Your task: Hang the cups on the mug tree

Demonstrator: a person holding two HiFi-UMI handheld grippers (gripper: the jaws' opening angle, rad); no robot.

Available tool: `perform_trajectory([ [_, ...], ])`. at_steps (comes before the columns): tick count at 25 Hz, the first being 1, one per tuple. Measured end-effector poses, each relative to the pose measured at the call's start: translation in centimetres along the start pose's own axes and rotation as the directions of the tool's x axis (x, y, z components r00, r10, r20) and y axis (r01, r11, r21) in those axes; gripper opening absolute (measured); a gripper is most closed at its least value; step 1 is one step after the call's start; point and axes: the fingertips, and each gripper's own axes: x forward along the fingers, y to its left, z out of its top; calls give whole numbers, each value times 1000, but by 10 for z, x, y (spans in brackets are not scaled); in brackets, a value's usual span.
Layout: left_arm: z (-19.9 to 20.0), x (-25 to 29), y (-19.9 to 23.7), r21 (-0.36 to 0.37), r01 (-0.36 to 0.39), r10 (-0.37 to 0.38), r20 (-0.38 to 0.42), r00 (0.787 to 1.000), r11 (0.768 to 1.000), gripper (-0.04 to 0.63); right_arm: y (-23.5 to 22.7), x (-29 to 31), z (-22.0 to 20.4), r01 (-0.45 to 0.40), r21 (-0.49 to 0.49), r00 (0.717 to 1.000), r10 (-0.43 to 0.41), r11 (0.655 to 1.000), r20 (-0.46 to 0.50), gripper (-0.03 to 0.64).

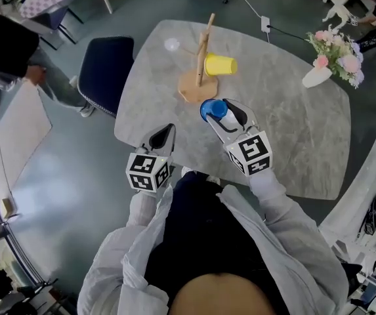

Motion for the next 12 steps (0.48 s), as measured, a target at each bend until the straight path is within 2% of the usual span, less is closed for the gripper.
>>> perform_trajectory([
  [5,47,-3,-2,48,11,-15,76,997,999,2,-15,-21,54,39,-64,994,-32,997,101,249],
  [12,101,-13,-3,120,-6,-15,172,985,993,2,-29,-49,128,120,-172,967,-76,978,243,249],
])
